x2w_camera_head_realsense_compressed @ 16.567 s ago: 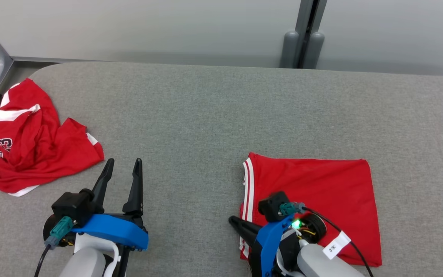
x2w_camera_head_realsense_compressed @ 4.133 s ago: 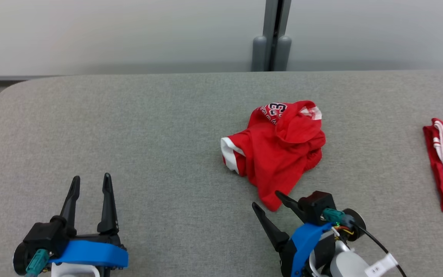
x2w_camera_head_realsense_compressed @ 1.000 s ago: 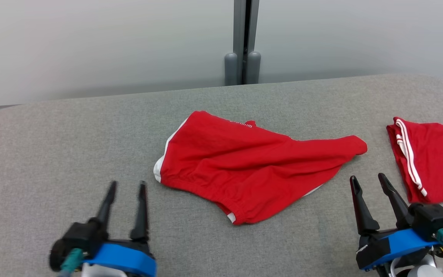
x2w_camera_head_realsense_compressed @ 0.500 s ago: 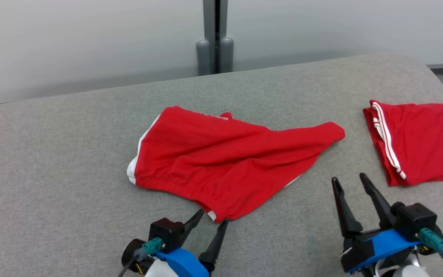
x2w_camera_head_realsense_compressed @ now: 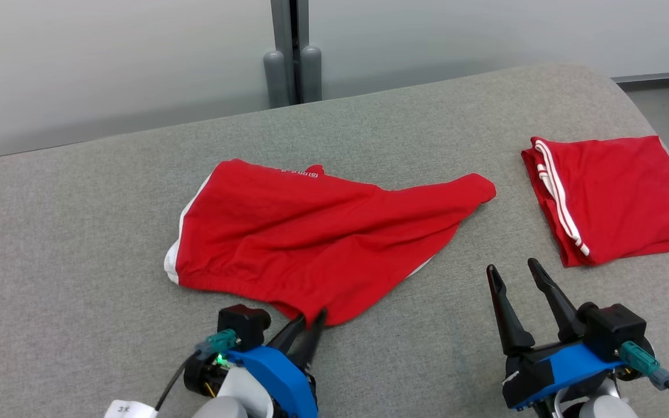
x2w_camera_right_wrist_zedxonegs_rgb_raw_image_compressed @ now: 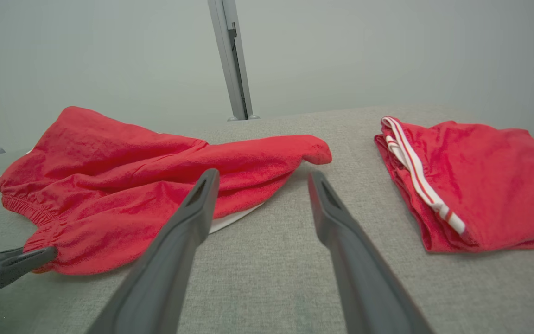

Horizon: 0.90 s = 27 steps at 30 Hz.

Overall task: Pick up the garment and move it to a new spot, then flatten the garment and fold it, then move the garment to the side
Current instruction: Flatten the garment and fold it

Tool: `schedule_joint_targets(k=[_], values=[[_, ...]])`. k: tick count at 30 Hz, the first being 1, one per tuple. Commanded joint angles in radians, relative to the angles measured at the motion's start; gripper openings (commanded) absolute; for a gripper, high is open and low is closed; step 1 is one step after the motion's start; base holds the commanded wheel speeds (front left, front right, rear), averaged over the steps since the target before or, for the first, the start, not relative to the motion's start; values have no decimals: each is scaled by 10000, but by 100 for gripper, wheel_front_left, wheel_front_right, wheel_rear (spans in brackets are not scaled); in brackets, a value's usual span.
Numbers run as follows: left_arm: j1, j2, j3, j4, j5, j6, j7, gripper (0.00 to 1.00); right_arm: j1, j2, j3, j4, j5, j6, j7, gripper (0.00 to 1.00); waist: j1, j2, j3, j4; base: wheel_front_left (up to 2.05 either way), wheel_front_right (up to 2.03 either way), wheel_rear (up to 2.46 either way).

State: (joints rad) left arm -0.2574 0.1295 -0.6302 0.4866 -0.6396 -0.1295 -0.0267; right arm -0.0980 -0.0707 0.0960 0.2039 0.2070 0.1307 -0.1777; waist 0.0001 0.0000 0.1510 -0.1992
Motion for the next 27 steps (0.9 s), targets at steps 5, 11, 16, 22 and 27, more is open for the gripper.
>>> schedule_joint_targets(k=[5, 11, 16, 22, 27], values=[[-475, 264, 681, 364, -332, 293, -923, 0, -44, -59, 12, 24, 66, 1, -54, 100, -1, 0, -25, -13, 0, 0, 0], [-605, 1127, 1387, 815, -205, 1101, -1183, 0, -18, -41, 53, -55, 106, 1, -2, 100, -1, 0, 2, -26, 0, 0, 0], [-844, 1699, 1484, 915, -36, 1211, -1085, 0, -4, -16, 88, -16, 147, 1, -1, 100, -1, 0, 79, -9, 0, 0, 0], [-1031, 1827, 1366, 887, 180, 1209, -1261, 57, -159, 10, 149, 27, 159, 1, 0, 100, -1, 0, 179, -56, 0, 0, 0], [-675, 1599, 1225, 758, 55, 1088, -1514, 100, -157, 28, 39, 45, 138, 1, 20, 100, -1, 0, 157, 14, 0, 0, 0]])
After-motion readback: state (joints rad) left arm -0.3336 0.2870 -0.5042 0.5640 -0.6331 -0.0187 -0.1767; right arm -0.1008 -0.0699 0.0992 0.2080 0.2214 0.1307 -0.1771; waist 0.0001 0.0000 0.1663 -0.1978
